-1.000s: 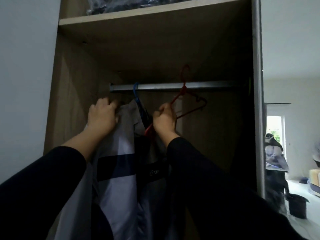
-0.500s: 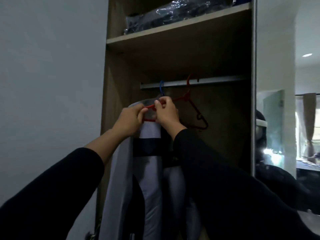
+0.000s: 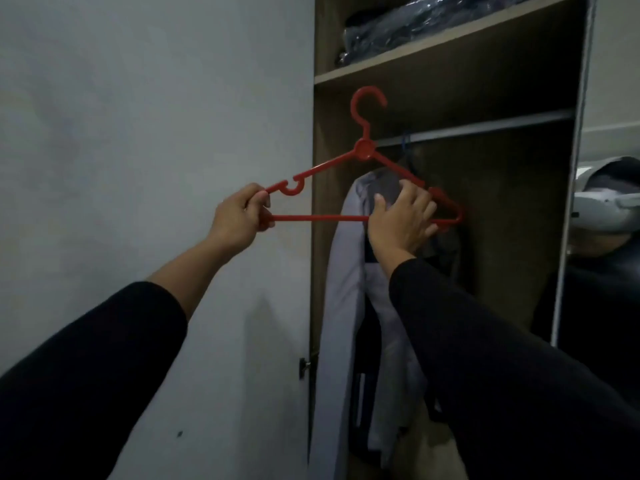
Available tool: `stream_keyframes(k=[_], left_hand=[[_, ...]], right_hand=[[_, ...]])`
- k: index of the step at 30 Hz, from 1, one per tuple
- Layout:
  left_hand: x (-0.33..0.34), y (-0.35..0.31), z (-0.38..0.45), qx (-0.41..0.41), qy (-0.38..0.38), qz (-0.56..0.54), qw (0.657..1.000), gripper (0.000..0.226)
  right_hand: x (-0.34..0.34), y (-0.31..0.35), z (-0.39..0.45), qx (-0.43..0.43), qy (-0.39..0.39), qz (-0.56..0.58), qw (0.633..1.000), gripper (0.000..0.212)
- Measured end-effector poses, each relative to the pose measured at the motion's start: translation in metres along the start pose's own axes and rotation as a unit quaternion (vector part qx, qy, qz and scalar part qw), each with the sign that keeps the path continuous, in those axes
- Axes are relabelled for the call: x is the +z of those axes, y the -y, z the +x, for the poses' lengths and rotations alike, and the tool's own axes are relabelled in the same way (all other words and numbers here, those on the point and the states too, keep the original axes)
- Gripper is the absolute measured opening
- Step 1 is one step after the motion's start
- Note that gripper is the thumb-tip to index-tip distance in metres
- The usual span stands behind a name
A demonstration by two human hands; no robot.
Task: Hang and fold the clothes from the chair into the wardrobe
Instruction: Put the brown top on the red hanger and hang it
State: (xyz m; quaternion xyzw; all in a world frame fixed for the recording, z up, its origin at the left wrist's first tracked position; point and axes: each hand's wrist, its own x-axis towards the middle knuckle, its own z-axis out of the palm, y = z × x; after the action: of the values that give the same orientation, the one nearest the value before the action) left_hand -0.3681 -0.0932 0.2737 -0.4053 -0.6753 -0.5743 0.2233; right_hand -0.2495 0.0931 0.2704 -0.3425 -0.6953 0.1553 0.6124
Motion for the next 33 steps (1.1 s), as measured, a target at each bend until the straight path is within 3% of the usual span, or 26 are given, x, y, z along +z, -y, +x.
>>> stream_keyframes(k=[5,8,15,18,23,29,33], left_hand=[[-0.059,-0.016,-0.037,-0.011,-0.009,0.036,0.999,0.031],[-0.104,-0.032,-0.069,-0.04,-0.027,0.082,0.995,0.03],[-0.19,-0.087,-0.164,-0.154,-0.046,0.138,0.977,0.029],[-0.208,-0.104,-0.212,-0.203,-0.057,0.191,0.959,0.027],[-0.224,-0.118,-0.295,-0.27,-0.064,0.278,0.92,0.024],[-0.263,-0.121,-0.37,-0.356,-0.131,0.337,0.862,0.023],[-0.293,-0.108,-0.405,-0.396,-0.164,0.375,0.822,0.027]], right_hand=[[-0.023,0.023,-0.031,-0.015,-0.027,0.053,0.998,0.041],[-0.039,0.04,-0.045,-0.025,0.033,0.069,0.997,0.041],[-0.075,0.065,-0.113,-0.185,0.148,0.05,0.97,0.029],[-0.095,0.064,-0.15,-0.217,0.274,0.148,0.925,0.023],[-0.125,0.066,-0.222,-0.216,0.478,0.274,0.806,0.02],[-0.151,0.086,-0.303,-0.143,0.613,0.343,0.697,0.026],[-0.15,0.104,-0.347,-0.134,0.639,0.34,0.677,0.027]])
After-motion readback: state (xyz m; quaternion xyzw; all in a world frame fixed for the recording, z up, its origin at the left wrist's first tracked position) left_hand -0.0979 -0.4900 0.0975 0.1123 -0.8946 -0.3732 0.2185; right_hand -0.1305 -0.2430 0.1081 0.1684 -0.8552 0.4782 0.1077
